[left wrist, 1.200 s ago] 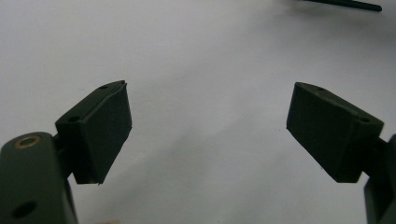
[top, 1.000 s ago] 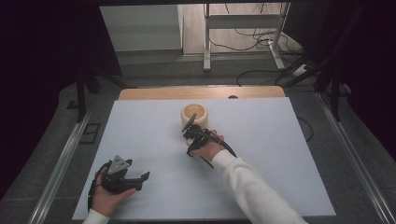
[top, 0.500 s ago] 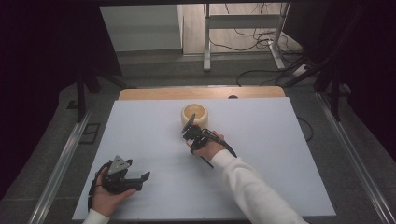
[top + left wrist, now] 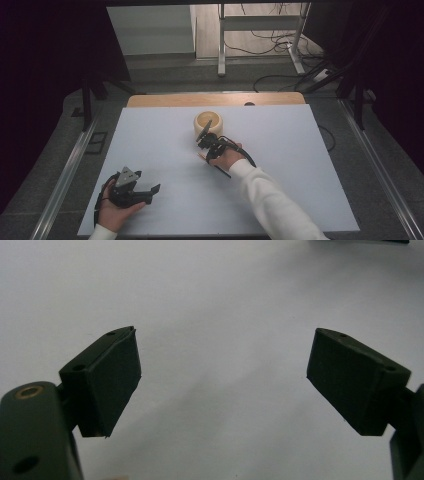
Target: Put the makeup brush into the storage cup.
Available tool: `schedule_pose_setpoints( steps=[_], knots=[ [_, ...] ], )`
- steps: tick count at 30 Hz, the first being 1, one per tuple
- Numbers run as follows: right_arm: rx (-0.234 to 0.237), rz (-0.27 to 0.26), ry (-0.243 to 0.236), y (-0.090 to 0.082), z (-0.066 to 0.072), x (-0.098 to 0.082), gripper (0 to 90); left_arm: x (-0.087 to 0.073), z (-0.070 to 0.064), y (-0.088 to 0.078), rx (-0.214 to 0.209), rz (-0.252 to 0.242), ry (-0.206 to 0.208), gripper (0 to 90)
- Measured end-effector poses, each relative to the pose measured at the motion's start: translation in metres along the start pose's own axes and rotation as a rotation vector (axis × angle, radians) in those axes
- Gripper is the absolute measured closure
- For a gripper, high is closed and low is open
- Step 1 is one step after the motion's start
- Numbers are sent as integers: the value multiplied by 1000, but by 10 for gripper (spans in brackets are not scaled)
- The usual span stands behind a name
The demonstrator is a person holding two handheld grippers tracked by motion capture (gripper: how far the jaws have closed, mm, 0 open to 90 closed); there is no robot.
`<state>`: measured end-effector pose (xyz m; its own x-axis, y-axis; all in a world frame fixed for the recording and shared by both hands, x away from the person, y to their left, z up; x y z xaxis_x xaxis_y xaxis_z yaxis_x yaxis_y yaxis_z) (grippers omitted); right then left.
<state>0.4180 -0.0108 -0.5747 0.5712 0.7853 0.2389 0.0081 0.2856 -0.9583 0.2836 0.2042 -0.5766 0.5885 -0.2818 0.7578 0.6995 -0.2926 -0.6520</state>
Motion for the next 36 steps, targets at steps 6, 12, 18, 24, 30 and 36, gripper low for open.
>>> schedule_pose_setpoints(
  steps=[6, 12, 18, 24, 30, 36],
  knots=[
    [12, -61, -12, -13, 2, 0, 837, 0, -1, 0, 2, 3, 7, 148],
    [28, -109, -32, -27, 5, 0, 837, 0, 0, 0, 1, 0, 5, 148],
    [49, -159, -44, -43, 8, -3, 837, 1, 0, 0, 2, -2, 0, 148],
    [65, -190, -52, -51, 10, -10, 837, 1, -1, 0, 2, -2, 0, 148],
    [69, -223, -57, -56, 10, -14, 836, 1, -1, 0, 2, 0, 3, 148],
    [86, -261, -54, -61, 10, -18, 836, 1, -1, 0, 2, -1, 2, 148]
  ],
)
Point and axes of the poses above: each handheld gripper's, and its own axes: y roughly forward along the jaws, x roughly out of its top, z roughly to its left, the point moved 8 cm from there along y, roughly forward along the jaws, and after that the axes turned 8 degrees about x, right-handed, at the moved point
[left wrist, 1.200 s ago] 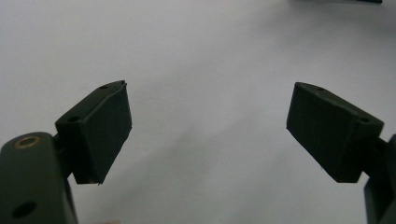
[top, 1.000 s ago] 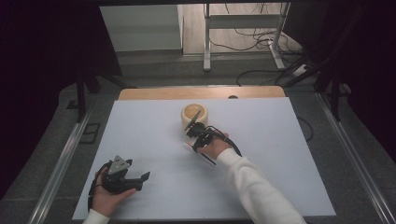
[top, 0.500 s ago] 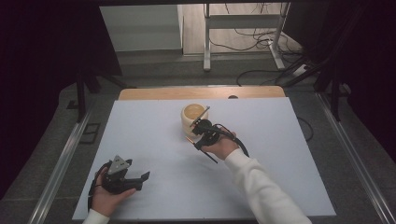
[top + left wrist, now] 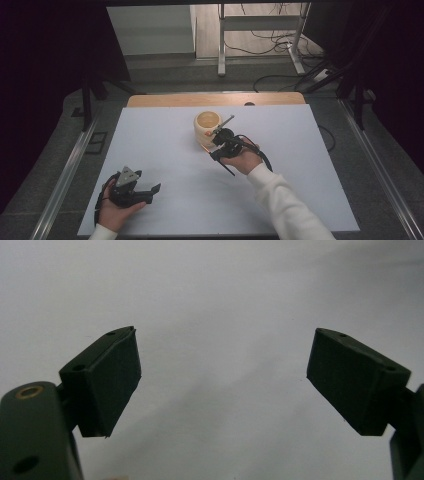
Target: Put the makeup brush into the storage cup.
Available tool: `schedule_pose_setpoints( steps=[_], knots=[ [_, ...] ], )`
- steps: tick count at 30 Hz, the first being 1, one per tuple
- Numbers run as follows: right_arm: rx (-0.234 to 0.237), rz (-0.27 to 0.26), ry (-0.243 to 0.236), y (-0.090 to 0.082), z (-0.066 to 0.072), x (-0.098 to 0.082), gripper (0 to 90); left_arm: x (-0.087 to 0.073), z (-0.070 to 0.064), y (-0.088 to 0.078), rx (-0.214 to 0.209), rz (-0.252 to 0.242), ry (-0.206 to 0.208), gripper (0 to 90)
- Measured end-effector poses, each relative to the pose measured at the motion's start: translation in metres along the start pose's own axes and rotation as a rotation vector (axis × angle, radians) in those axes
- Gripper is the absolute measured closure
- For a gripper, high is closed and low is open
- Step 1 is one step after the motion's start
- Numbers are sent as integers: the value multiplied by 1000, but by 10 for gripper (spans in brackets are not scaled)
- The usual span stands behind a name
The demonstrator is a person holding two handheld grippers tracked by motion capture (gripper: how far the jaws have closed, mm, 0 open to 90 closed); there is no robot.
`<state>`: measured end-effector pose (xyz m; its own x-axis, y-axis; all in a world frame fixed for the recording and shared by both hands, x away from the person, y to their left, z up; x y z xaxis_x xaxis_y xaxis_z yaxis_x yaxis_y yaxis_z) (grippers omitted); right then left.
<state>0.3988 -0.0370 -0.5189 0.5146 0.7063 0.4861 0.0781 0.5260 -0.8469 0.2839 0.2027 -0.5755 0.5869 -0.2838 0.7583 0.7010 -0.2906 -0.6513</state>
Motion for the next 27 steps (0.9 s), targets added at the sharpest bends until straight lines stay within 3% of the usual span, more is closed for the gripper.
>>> schedule_pose_setpoints(
  steps=[13, 21, 27],
  knots=[
    [61, -59, 21, -9, -1, -13, 836, 1, -1, 1, 2, 1, 1, 148],
    [73, -116, 26, -19, -2, -19, 836, 1, -3, 1, 4, 3, 4, 149],
    [80, -125, 34, -19, -5, -25, 836, 2, -4, 1, 4, -2, 5, 149]
  ],
)
Point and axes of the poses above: each handheld gripper's, and its own axes: y roughly forward along the jaws, x roughly out of its top, z roughly to its left, the point moved 8 cm from there along y, roughly forward along the jaws, and after that the axes turned 8 degrees about x, right-handed, at the moved point
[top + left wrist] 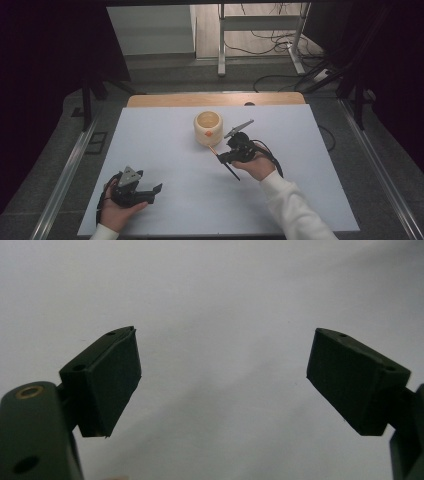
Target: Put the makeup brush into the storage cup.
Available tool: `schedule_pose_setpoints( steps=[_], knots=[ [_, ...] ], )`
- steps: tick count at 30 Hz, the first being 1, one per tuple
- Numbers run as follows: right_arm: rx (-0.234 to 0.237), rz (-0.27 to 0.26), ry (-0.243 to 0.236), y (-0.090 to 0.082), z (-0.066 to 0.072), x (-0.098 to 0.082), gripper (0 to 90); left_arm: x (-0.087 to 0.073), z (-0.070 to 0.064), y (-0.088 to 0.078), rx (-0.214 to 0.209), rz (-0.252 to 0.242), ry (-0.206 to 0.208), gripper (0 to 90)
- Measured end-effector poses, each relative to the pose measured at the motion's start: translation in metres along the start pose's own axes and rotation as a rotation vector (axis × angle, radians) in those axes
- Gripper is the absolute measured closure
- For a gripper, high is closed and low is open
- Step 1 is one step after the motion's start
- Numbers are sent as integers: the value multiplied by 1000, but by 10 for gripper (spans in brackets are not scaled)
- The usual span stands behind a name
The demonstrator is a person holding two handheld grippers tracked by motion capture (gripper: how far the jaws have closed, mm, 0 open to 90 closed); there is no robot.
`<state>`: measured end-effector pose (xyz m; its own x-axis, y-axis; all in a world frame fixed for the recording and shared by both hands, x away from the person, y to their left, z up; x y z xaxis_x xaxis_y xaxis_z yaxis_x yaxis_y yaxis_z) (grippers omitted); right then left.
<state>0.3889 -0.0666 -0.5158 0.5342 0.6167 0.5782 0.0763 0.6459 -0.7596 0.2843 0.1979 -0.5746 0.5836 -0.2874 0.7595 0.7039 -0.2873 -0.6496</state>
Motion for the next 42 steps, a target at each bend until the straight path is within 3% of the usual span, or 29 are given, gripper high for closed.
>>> schedule_pose_setpoints(
  steps=[13, 22, 33, 42],
  knots=[
    [6, -39, -19, -6, 3, 2, 836, 1, 0, -2, 0, -5, 0, 149],
    [5, -52, -16, -8, 3, 4, 836, 6, -3, -1, -34, -16, -25, 150],
    [7, -62, -18, -10, 6, 5, 835, 23, -18, 1, -57, -41, 0, 151],
    [8, -69, -22, -10, 7, 7, 835, 42, -42, 5, -113, -63, 36, 151]
  ],
)
Point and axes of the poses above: each handheld gripper's, and its own axes: y roughly forward along the jaws, x roughly out of its top, z roughly to its left, the point moved 8 cm from there along y, roughly forward along the jaws, and after that the axes turned 8 degrees about x, right-handed, at the moved point
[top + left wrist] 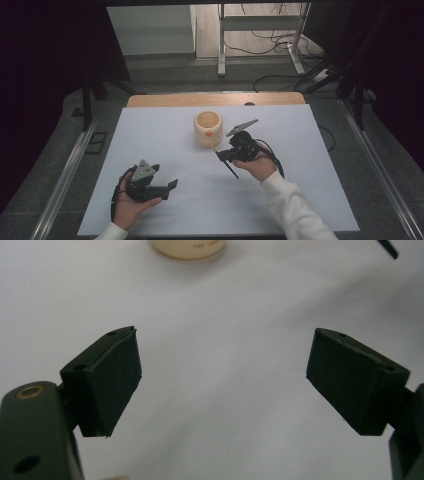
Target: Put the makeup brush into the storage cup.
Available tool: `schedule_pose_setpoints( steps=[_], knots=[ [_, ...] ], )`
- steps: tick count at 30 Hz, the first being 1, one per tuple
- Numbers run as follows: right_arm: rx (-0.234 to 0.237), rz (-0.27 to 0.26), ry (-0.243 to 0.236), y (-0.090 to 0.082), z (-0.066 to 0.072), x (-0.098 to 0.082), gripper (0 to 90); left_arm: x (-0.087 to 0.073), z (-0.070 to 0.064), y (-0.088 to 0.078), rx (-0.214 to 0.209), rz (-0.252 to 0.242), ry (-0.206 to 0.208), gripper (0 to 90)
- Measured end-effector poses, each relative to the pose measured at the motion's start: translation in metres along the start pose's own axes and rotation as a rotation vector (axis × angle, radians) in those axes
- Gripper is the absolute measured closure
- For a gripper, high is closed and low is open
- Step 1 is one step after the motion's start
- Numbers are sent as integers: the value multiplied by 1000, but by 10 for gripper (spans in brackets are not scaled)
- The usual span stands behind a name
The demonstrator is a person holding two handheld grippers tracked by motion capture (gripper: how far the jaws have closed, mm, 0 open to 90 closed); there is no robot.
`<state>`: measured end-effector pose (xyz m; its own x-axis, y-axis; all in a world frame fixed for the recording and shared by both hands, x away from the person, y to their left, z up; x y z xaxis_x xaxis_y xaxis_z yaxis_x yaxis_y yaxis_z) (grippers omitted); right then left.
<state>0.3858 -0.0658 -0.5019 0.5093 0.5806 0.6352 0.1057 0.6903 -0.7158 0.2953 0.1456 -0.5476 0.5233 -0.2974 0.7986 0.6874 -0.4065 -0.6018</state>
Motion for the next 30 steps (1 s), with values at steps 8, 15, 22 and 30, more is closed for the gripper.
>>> schedule_pose_setpoints(
  steps=[8, 15, 22, 30],
  knots=[
    [0, -6, 0, -1, 1, 1, 835, 11, -13, 7, -41, -10, 3, 152],
    [-4, -11, 0, -2, 1, 2, 835, 16, -20, 11, -48, -17, 14, 153],
    [1, -37, 8, -1, 2, 5, 835, 21, -26, 13, -75, -30, 4, 154],
    [1, -51, 10, 0, 2, 5, 835, 22, -28, 15, -86, -30, -2, 154]
  ],
)
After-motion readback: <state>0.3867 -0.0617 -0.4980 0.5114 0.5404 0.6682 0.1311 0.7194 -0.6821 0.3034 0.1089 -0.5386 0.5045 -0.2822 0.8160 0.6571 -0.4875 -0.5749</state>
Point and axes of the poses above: each handheld gripper's, and its own axes: y roughly forward along the jaws, x roughly out of its top, z roughly to its left, the point moved 8 cm from there along y, roughly forward along the jaws, and after that the axes turned 8 degrees about x, right-handed, at the moved point
